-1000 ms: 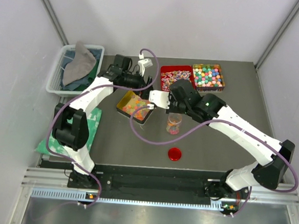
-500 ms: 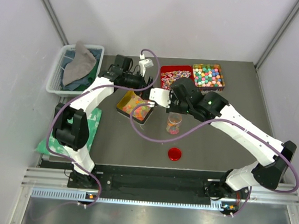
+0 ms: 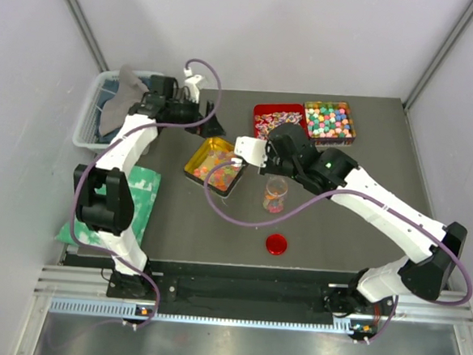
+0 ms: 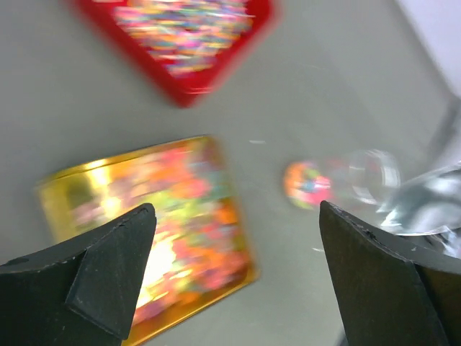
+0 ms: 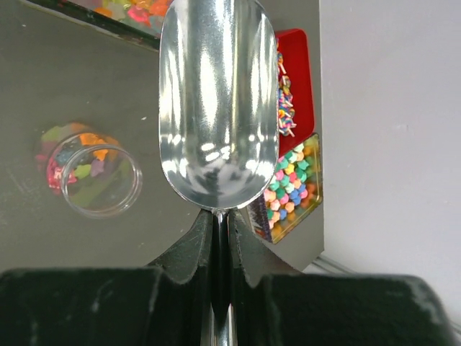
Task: Pack the candies
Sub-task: Scoop the fake candies from the storage box.
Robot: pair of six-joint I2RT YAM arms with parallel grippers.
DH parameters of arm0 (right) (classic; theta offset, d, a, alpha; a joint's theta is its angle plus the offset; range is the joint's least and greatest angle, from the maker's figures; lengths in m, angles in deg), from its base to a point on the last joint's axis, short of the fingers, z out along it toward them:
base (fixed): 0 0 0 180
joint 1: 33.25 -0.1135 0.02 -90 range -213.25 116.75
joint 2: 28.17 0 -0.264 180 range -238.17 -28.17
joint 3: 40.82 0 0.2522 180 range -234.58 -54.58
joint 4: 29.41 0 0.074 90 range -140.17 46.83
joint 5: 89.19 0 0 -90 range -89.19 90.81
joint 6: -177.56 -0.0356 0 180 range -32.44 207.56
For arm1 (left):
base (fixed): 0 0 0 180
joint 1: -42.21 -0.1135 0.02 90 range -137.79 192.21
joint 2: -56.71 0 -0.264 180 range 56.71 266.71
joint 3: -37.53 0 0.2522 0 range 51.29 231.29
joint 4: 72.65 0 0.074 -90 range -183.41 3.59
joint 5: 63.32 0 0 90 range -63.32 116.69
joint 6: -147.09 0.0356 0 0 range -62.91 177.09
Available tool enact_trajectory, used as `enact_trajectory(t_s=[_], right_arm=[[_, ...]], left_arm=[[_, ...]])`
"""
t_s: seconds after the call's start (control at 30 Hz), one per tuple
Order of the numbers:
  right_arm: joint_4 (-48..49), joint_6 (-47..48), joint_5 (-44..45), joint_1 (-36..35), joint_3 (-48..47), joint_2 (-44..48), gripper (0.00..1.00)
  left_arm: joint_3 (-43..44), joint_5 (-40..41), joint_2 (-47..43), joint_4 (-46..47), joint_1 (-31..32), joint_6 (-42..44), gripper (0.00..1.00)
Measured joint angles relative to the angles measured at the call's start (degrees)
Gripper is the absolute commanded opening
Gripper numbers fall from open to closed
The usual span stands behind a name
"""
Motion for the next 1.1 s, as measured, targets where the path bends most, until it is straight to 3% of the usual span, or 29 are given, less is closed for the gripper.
enact_trajectory(t_s=[0.13, 0.4, 0.7, 1.1], right_arm=[[1.3, 1.7, 1.3, 0.0, 0.0, 0.0, 0.00], [1.8, 3.5, 2.9, 0.0, -0.2, -1.0, 0.00], [1.8, 3.7, 3.1, 0.0, -0.2, -1.2, 0.00], [1.7, 3.8, 3.1, 0.0, -0.2, -1.2, 0.00]], left_arm=[[-0.5, 6.6, 0.1, 0.0, -4.0, 1.9, 0.99], [-9.4, 18.4, 0.6, 1.6, -2.7, 4.7, 0.99], [-9.8, 28.8, 2.1, 3.8, -2.8, 5.9, 0.98], [-9.7, 32.3, 9.2, 4.2, -2.8, 7.7, 0.68]])
